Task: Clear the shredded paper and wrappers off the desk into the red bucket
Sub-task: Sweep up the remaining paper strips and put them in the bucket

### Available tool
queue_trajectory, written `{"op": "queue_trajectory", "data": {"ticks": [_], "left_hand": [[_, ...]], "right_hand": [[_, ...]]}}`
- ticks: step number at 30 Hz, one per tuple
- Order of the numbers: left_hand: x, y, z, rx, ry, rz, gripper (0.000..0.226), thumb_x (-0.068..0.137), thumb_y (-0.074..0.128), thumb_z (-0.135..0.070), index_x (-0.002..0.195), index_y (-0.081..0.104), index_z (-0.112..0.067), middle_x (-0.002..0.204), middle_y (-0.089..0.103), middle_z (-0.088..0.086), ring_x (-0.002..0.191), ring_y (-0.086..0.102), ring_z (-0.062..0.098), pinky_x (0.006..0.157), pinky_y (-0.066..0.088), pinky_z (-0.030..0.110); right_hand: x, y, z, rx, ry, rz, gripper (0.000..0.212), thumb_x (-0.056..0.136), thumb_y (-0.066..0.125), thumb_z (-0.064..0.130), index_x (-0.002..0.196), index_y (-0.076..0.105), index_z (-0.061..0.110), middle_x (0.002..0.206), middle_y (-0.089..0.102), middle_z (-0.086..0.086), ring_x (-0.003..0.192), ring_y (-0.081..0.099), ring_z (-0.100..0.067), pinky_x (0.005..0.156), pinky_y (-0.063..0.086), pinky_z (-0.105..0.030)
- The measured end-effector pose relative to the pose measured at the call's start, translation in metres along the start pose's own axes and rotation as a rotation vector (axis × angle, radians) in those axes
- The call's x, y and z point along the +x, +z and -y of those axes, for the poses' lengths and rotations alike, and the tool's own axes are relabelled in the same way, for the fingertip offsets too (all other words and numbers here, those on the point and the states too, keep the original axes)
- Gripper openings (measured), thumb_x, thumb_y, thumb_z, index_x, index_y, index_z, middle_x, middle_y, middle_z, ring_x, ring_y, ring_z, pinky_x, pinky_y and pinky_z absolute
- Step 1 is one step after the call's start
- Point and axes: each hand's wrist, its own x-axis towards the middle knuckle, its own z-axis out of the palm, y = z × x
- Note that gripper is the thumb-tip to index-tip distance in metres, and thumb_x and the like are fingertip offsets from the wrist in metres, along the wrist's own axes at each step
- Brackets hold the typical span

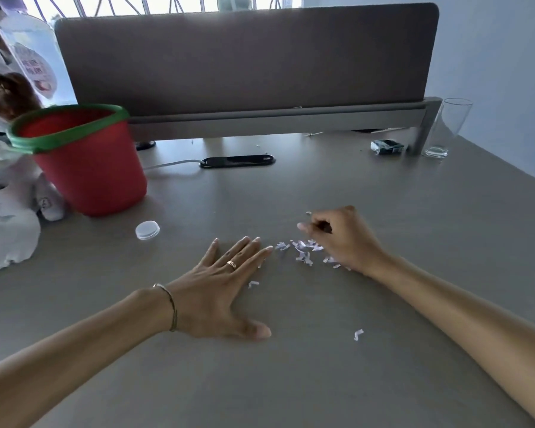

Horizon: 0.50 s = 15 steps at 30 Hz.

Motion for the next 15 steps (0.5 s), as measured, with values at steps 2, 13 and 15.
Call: {"op": "queue_trajectory", "data": {"ticks": [2,13,15], "left_hand": [[0.009,0.003,-0.003,-0.008,-0.022,-0.034,0.12,0.068,0.034,-0.098,0.151,-0.03,-0.04,0.163,-0.027,-0.011,0.145,-0.033,0.001,0.123,-0.014,0.047],[0.118,-0.005,-0.064,-0.11,0.007,-0.135,0.11,0.072,0.03,-0.095,0.158,-0.01,-0.037,0.168,-0.009,-0.003,0.152,-0.018,0.008,0.123,-0.008,0.052],[0.124,-0.004,-0.074,-0.108,0.098,-0.157,0.101,0.074,0.03,-0.092,0.157,-0.002,-0.044,0.169,-0.003,-0.004,0.153,-0.012,0.009,0.124,-0.007,0.049]], "right_hand": [[0.006,-0.008,0.002,0.089,0.046,-0.092,0.052,0.096,0.069,0.029,0.059,0.039,0.01,0.055,0.027,0.006,0.053,0.024,-0.008,0.052,0.025,-0.029],[0.001,-0.05,-0.022,0.329,0.343,-0.421,0.052,0.097,0.066,0.018,0.056,0.037,0.004,0.048,0.025,0.01,0.045,0.028,-0.008,0.047,0.024,-0.028],[0.001,-0.055,-0.028,0.346,0.405,-0.479,0.052,0.096,0.066,0.021,0.06,0.038,-0.003,0.048,0.027,0.007,0.045,0.029,-0.013,0.045,0.024,-0.026]]}}
